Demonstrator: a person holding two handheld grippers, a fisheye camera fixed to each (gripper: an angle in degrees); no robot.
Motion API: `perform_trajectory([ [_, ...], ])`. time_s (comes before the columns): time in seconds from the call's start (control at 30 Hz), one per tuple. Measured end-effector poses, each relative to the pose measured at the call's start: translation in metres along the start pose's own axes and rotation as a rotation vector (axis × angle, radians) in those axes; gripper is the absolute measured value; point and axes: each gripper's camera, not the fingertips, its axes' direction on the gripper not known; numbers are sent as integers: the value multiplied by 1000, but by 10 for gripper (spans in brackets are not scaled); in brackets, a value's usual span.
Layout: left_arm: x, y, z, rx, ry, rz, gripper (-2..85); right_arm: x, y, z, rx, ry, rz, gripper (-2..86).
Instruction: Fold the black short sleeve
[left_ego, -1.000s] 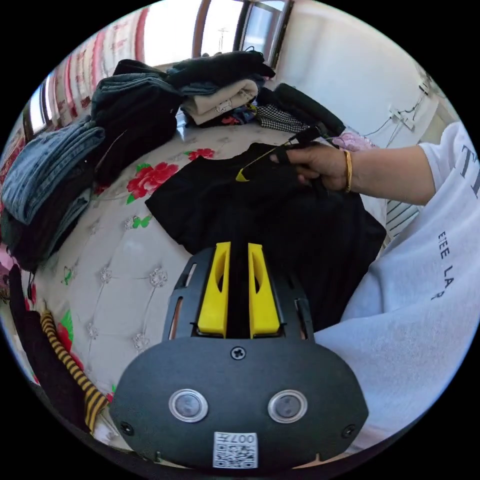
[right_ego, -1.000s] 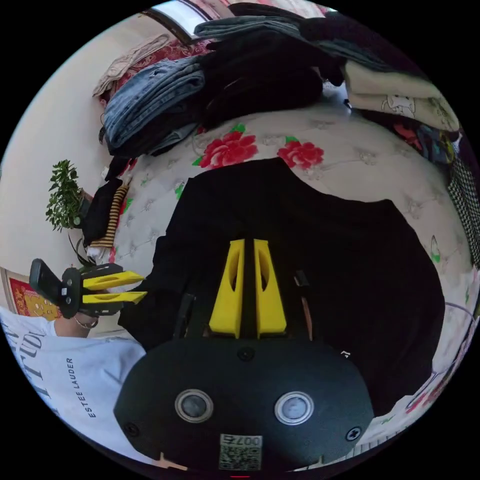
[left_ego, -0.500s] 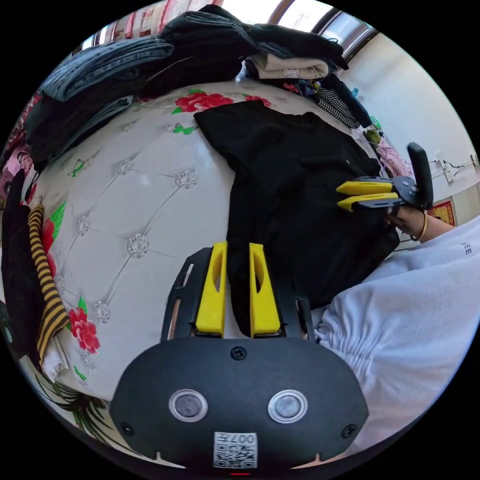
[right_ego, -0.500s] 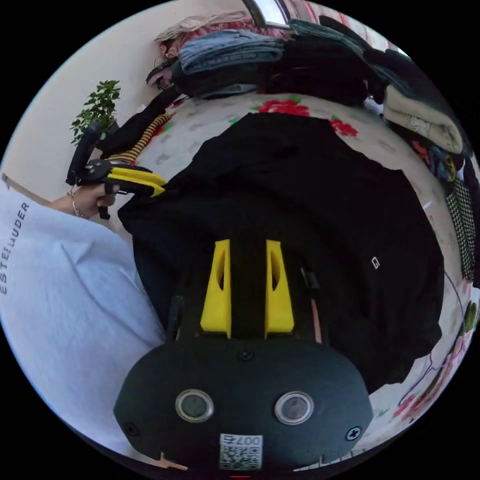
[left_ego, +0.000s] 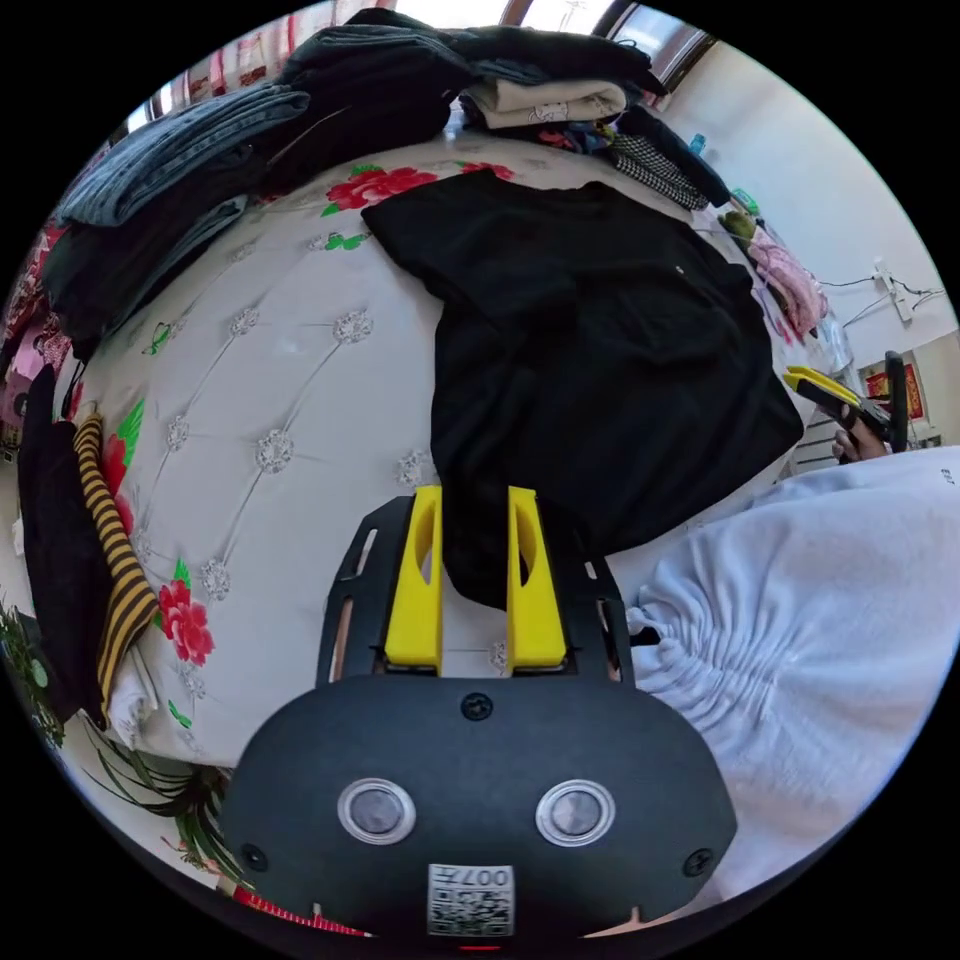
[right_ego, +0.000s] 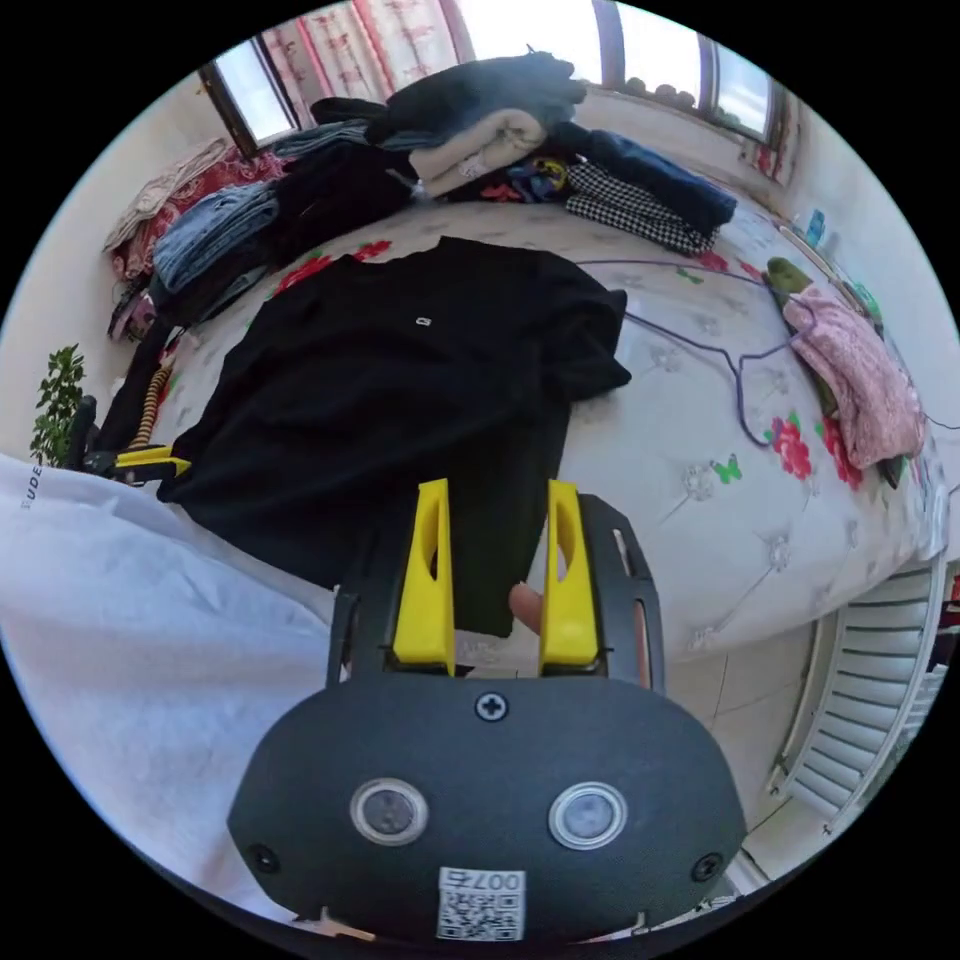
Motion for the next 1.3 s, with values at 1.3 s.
perform_trajectory([
  [1.3, 247, -247, 139, 136, 271, 876, 100, 168, 107, -170, 453, -549, 583, -1],
])
